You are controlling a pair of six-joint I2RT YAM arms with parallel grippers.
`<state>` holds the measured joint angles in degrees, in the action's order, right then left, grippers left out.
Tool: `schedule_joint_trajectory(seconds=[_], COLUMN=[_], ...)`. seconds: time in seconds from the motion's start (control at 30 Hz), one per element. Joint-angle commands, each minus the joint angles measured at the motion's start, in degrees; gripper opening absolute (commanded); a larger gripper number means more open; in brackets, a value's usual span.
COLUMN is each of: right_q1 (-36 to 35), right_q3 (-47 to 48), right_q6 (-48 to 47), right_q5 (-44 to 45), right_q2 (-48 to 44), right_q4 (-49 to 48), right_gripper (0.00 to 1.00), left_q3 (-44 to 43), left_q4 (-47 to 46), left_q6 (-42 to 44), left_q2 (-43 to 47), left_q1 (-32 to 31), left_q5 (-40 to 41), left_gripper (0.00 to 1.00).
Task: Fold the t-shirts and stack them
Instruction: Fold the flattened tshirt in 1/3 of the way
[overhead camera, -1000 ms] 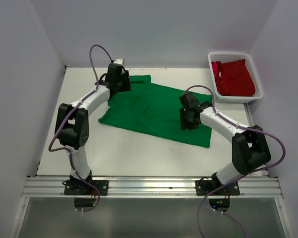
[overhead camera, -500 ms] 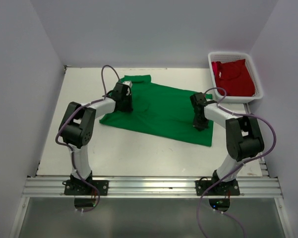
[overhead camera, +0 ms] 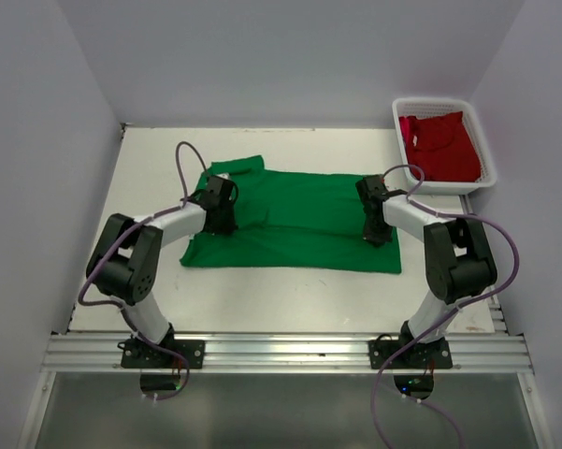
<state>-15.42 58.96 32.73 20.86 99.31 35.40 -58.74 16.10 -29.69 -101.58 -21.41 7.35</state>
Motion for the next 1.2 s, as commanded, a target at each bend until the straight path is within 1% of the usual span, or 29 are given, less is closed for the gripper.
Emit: schedule_joint_trajectory(seconds=[0.0,0.1,0.17,0.27,0.4,0.5,0.63,0.7,0.73,0.77,0.8,0.83,0.87,0.9,0.93,0.97,1.0,1.03,1.07,1.1,1.13,1.17], right_q1=[0.2,0.1,0.0,-0.8,-2.8,-4.8,-5.4,-5.4,-5.4,-5.4,-5.4,-5.4,-5.4,-5.5,-5.4,-5.4,-5.4,-5.4,-5.4,-5.4,-5.4,-5.4], right_q3=[-3.6,-4.8,-6.8,-11.2,-16.0,-16.7,-16.2,-14.4,-13.4,-10.6,-9.1,-7.3,-3.8,-2.1,-0.6,2.3,3.6,4.8,7.2,8.5,9.7,11.4], right_q6=[-0.2,0.1,0.2,0.9,3.1,5.0,5.2,5.0,4.2,3.7,3.4,2.9,2.3,1.2,0.7,0.5,-0.6,-1.2,-1.5,-2.2,-2.8,-3.1], right_q5=[-5.3,-8.9,-12.3,-15.9,-19.1,-19.5,-17.4,-16.0,-15.9,-15.1,-14.2,-13.1,-11.3,-10.6,-9.9,-8.6,-8.6,-8.6,-8.7,-9.3,-9.6,-10.1], right_q2=[3.1,2.9,2.3,-0.8,-6.5,-10.6,-14.6,-15.3,-15.2,-15.3,-15.3,-15.6,-15.9,-16.5,-16.6,-16.6,-16.2,-15.7,-15.0,-14.2,-12.8,-12.3], right_q4=[3.4,5.8,6.8,6.6,7.1,9.5,12.0,12.3,12.4,13.0,13.4,14.0,14.2,13.9,13.3,13.1,12.9,11.9,12.0,12.2,12.5,12.8], right_gripper=[0.00,0.00,0.00,0.00,0.00,0.00,0.00,0.00,0.00,0.00,0.00,0.00,0.00,0.00,0.00,0.01,0.04,0.07,0.13,0.17,0.22,0.27], left_q3=[7.9,12.9,15.0,16.2,17.6,19.1,20.1,19.4,17.7,16.6,15.2,12.0,10.2,8.2,4.6,2.9,-0.6,-2.1,-3.6,-5.3,-8.9,-10.9], left_q4=[9.5,10.0,11.0,13.7,16.4,18.2,20.5,21.2,21.3,21.5,21.9,21.9,21.9,21.7,21.1,19.4,18.5,17.1,14.6,13.8,13.1,11.9], left_q6=[-4.3,-6.2,-7.1,-8.6,-9.9,-10.5,-11.2,-12.2,-12.3,-12.5,-12.7,-12.6,-12.1,-11.4,-10.7,-9.1,-8.1,-7.1,-5.0,-4.6,-4.1,-2.2], left_q2=[4.6,10.7,12.6,15.8,17.6,19.7,23.4,25.5,26.3,27.1,28.5,29.2,29.8,29.9,29.7,29.3,27.5,26.3,24.8,20.8,18.5,13.0], left_q1=[0.2,-0.2,-1.4,-3.8,-6.4,-7.7,-8.0,-8.0,-8.0,-8.0,-8.0,-8.0,-8.0,-7.9,-7.9,-7.9,-7.0,-6.3,-5.2,-3.8,-0.3,1.4], left_q5=[5.0,1.3,0.7,0.0,-1.6,-2.8,-0.3,0.9,2.1,3.0,4.3,7.8,9.7,13.5,15.7,17.2,19.2,19.4,18.8,17.9,16.0,14.5], left_gripper=[0.00,0.00,0.00,0.00,0.00,0.00,0.00,0.00,0.00,0.00,0.05,0.09,0.14,0.25,0.36,0.55,0.61,0.67,0.74,0.75,0.76,0.77])
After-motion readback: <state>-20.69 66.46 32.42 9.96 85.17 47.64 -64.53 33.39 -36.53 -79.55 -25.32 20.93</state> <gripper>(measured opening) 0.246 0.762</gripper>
